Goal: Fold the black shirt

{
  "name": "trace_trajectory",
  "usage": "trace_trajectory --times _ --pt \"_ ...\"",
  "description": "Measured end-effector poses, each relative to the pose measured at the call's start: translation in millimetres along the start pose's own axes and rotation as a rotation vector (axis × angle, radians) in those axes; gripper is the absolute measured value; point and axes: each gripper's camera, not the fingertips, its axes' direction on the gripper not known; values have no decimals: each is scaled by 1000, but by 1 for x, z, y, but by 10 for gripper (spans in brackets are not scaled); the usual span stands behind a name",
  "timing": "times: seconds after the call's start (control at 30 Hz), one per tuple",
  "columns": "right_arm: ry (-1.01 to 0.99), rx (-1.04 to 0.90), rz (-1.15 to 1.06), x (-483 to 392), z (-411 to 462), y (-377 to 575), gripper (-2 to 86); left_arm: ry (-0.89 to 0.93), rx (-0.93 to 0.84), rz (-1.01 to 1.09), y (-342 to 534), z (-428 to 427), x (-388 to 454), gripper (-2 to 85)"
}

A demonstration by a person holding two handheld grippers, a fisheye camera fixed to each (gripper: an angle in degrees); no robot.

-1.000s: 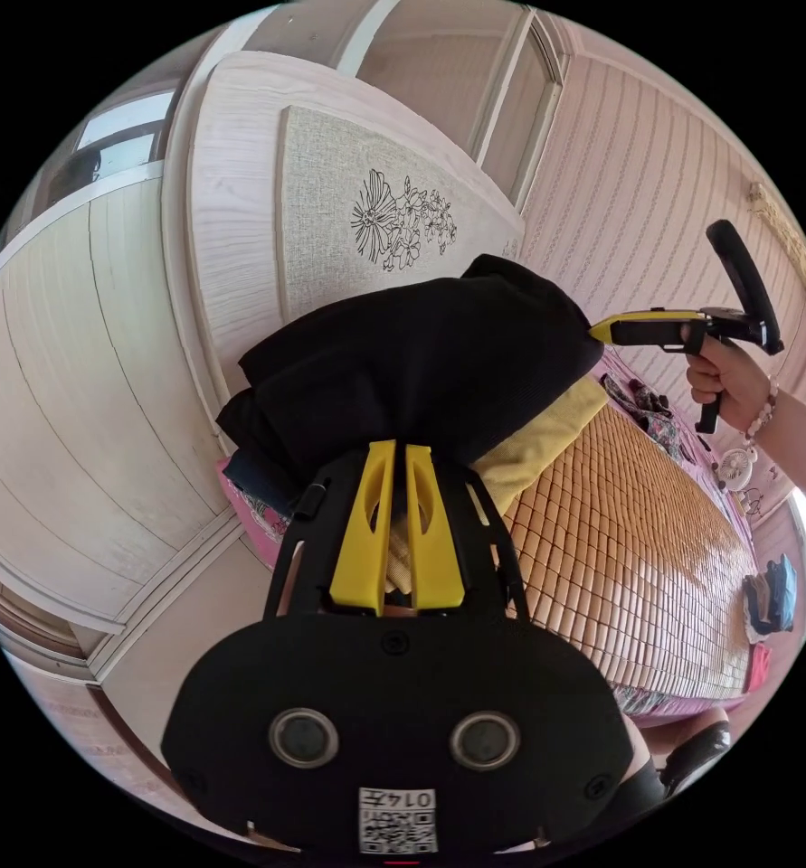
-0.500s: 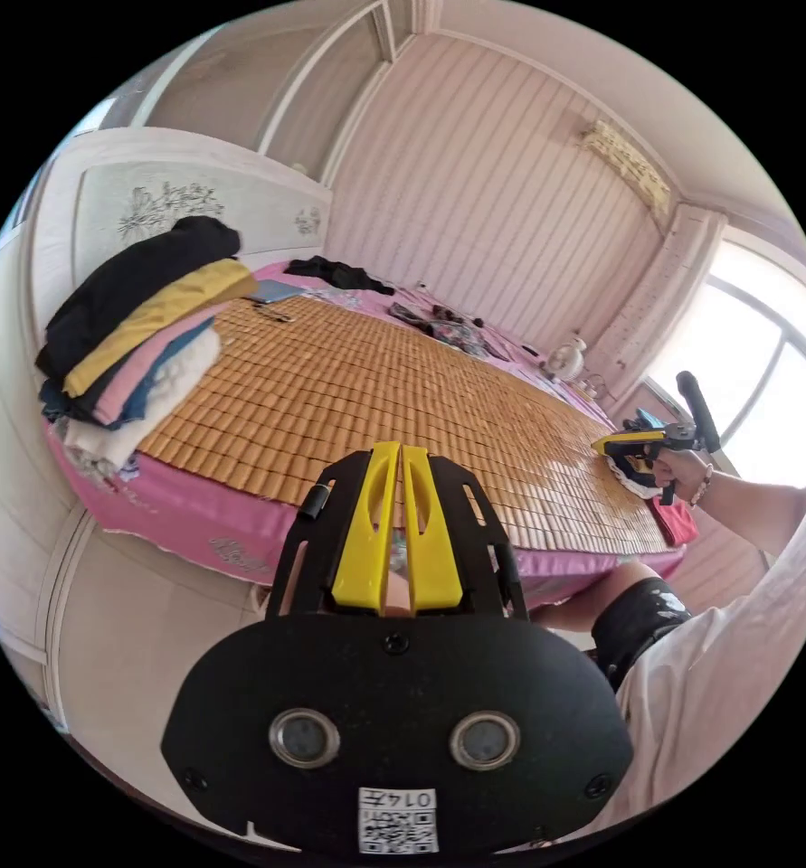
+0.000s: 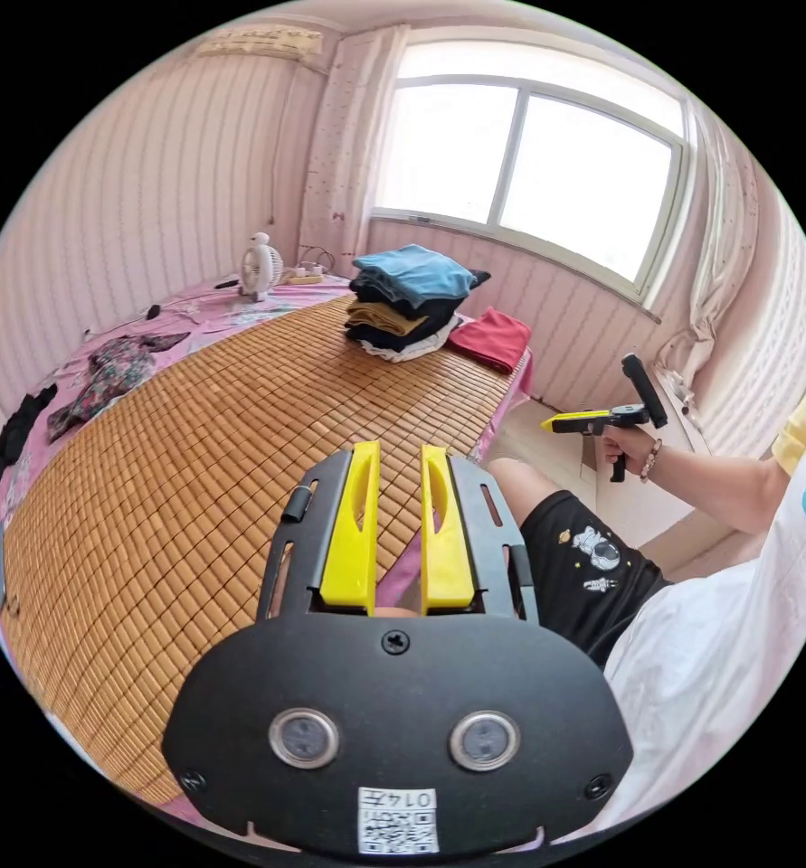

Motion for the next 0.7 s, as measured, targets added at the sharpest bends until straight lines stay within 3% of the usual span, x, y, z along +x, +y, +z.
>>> trace_trajectory --times 0.17,0.47,0.57,0.67,0.7 --pt "-43 78 84 62 -12 -46 86 122 -81 177 -113 138 37 80" --pt "86 234 48 117 -24 -185 104 236 -239 243 -266 389 107 90" --pt "203 223 3 120 -22 -227 113 249 -258 227 -305 460 130 96" --pt "200 67 -26 127 0 -255 121 246 -259 212 -335 522 152 104" --pt "245 133 -35 122 -3 -252 114 234 -259 200 -339 534 154 106"
